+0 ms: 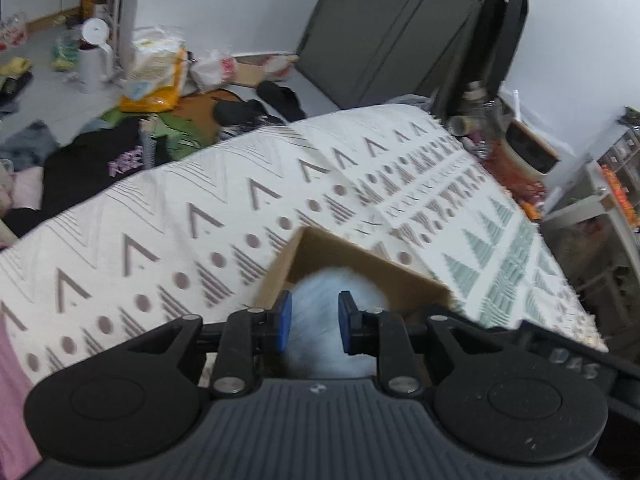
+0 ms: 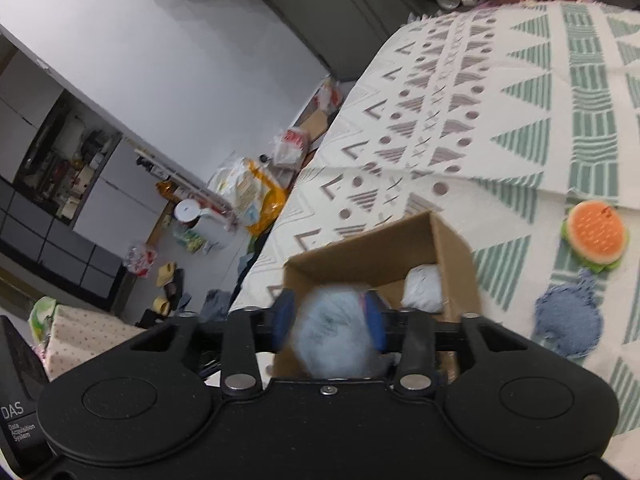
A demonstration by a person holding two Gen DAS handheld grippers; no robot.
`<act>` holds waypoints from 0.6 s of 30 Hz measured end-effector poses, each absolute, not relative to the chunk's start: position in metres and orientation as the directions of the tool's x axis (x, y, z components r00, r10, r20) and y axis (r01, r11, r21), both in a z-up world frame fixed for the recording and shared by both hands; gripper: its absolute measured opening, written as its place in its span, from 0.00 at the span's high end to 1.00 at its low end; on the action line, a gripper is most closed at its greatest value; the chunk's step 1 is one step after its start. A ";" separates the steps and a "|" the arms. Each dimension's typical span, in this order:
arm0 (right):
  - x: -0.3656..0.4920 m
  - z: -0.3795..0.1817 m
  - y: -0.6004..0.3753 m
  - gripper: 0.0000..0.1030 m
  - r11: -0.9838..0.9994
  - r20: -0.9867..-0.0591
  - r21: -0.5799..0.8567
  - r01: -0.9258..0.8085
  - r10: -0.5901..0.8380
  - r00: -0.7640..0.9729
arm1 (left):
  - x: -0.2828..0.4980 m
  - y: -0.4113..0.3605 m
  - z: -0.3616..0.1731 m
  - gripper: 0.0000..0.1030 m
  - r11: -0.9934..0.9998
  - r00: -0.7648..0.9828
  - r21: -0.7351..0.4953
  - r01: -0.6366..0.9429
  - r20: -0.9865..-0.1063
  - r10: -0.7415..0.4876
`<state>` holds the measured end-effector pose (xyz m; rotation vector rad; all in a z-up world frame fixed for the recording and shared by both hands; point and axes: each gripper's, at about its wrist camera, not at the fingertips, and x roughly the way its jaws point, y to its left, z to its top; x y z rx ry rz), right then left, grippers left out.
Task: Organize soft objects
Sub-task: 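Lower the grey fluffy plush into the box and open both grippers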
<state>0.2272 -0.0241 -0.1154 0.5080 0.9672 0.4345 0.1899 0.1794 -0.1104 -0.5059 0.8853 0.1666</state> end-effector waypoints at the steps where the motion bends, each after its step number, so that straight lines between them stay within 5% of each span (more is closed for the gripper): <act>1: 0.226 -0.114 -0.027 0.55 0.804 -0.662 0.582 -0.122 0.556 0.502 | 0.189 0.181 -0.110 0.78 0.870 0.628 -0.353 -0.345 -0.776 -0.066; 10: 0.216 -0.107 -0.055 0.44 0.841 -0.691 0.526 -0.125 0.509 0.514 | 0.184 0.170 -0.105 0.58 0.875 0.604 -0.322 -0.362 -0.796 -0.043; 15: 0.208 -0.103 -0.072 0.32 0.854 -0.700 0.507 -0.119 0.488 0.521 | 0.180 0.156 -0.098 0.38 0.878 0.595 -0.311 -0.365 -0.803 -0.037; 18: 0.202 -0.097 -0.083 0.24 0.860 -0.693 0.496 -0.119 0.475 0.542 | 0.175 0.148 -0.092 0.35 0.875 0.599 -0.301 -0.378 -0.801 -0.017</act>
